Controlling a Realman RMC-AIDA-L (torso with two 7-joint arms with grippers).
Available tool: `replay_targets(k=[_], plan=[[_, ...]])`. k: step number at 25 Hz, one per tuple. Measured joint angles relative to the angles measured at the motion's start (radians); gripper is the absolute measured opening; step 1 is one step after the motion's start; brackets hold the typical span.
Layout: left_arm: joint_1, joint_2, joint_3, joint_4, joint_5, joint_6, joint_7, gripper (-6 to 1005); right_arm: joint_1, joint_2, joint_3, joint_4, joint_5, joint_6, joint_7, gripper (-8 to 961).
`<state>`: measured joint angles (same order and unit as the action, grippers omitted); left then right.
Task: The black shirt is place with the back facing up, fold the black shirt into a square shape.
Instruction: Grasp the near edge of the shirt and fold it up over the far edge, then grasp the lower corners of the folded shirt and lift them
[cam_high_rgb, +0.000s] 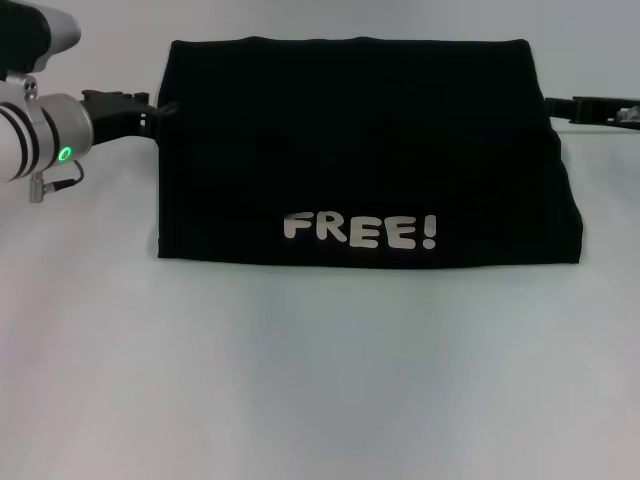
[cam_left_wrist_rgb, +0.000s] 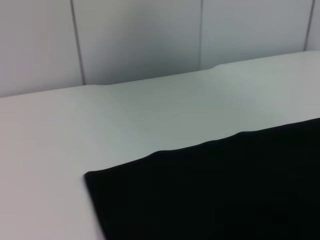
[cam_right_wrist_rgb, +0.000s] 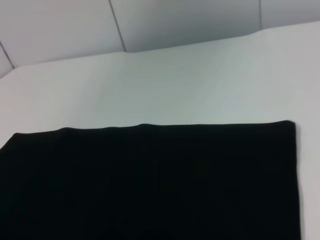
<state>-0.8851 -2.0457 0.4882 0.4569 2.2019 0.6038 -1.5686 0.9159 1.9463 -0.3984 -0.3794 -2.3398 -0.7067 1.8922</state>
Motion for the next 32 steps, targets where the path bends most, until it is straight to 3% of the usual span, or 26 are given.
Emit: replay_targets(k=[5,13,17,21,25,28,32], plan=[[0.003,-0.005,0.009,0.006,-0.004,-0.049,-0.004,504,-0.012,0.019,0.005,-0.051,0.008,-0.019,-0.002,428],[0.034,-0.008,0.010,0.056,-0.003,0.153,-0.106,689,-0.062,0.001,0.001,-0.094,0.100,-0.174,0.000,650],[0.063,-0.024,0.047,0.104,0.001,0.228,-0.142,849,-0.081,-0.012,-0.001,-0.097,0.113,-0.230,0.000,643],[0.150,-0.052,0.127,0.253,0.001,0.337,-0.229,876,-0.097,-0.022,-0.001,-0.106,0.113,-0.312,0.000,641],[0.256,-0.082,0.154,0.396,0.001,0.426,-0.284,890,-0.109,-0.031,-0.002,-0.113,0.111,-0.416,0.000,641],[0.320,-0.100,0.155,0.451,0.002,0.447,-0.303,891,-0.113,-0.030,-0.003,-0.114,0.111,-0.444,0.001,641],[0.342,-0.102,0.149,0.444,0.048,0.457,-0.335,888,-0.114,-0.022,-0.019,-0.126,0.110,-0.439,0.001,641]])
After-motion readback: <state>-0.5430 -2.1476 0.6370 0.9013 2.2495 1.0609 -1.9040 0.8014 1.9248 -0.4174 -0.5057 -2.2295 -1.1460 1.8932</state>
